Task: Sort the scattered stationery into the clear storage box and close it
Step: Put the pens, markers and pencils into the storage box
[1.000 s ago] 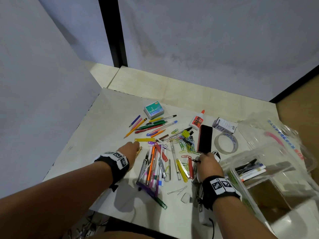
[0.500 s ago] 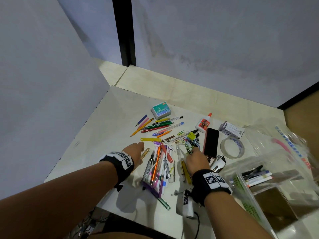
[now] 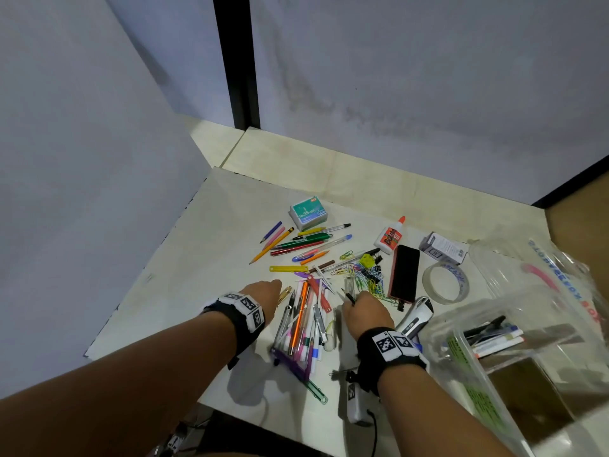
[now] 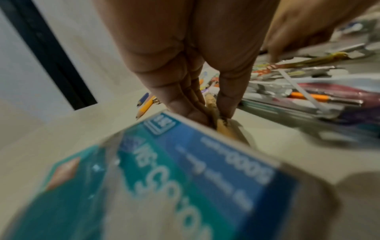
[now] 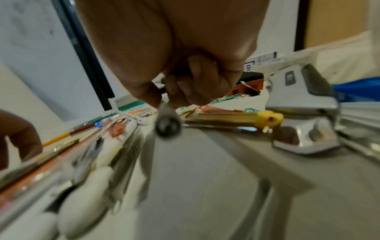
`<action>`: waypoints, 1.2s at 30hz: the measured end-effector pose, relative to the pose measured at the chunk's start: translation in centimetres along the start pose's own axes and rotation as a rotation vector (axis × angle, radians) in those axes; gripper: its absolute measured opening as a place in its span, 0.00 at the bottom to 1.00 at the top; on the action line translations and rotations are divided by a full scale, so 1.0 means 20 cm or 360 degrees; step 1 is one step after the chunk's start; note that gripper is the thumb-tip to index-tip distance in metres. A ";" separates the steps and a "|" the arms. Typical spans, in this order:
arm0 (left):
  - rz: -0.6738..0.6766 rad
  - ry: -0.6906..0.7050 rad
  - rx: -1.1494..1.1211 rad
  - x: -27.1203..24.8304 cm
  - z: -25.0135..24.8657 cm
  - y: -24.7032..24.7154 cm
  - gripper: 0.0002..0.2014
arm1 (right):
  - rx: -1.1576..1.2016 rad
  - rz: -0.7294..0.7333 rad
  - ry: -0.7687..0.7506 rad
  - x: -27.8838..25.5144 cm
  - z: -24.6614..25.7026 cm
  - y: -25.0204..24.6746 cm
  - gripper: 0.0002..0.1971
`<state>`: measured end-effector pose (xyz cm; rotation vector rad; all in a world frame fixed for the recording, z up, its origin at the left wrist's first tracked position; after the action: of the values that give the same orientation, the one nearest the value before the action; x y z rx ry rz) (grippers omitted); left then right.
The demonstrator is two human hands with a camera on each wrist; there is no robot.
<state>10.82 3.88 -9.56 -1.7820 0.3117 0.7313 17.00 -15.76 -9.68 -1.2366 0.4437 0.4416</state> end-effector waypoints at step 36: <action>-0.0056 0.0011 0.0300 0.06 0.01 -0.09 0.28 | 0.2510 -0.0736 0.0269 -0.33 -0.42 -0.69 0.05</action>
<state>12.57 4.94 -8.92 -1.6079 0.3419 0.6493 18.32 -27.94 2.62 0.1957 0.4519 -0.4207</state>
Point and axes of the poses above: each hand's wrist, its own x-axis towards the middle knuckle, its own y-axis out of the palm, z = x × y, the point moved 7 cm from there along x, towards the middle knuckle, and after that the axes turned 3 degrees about -x, right-handed, at the moved point
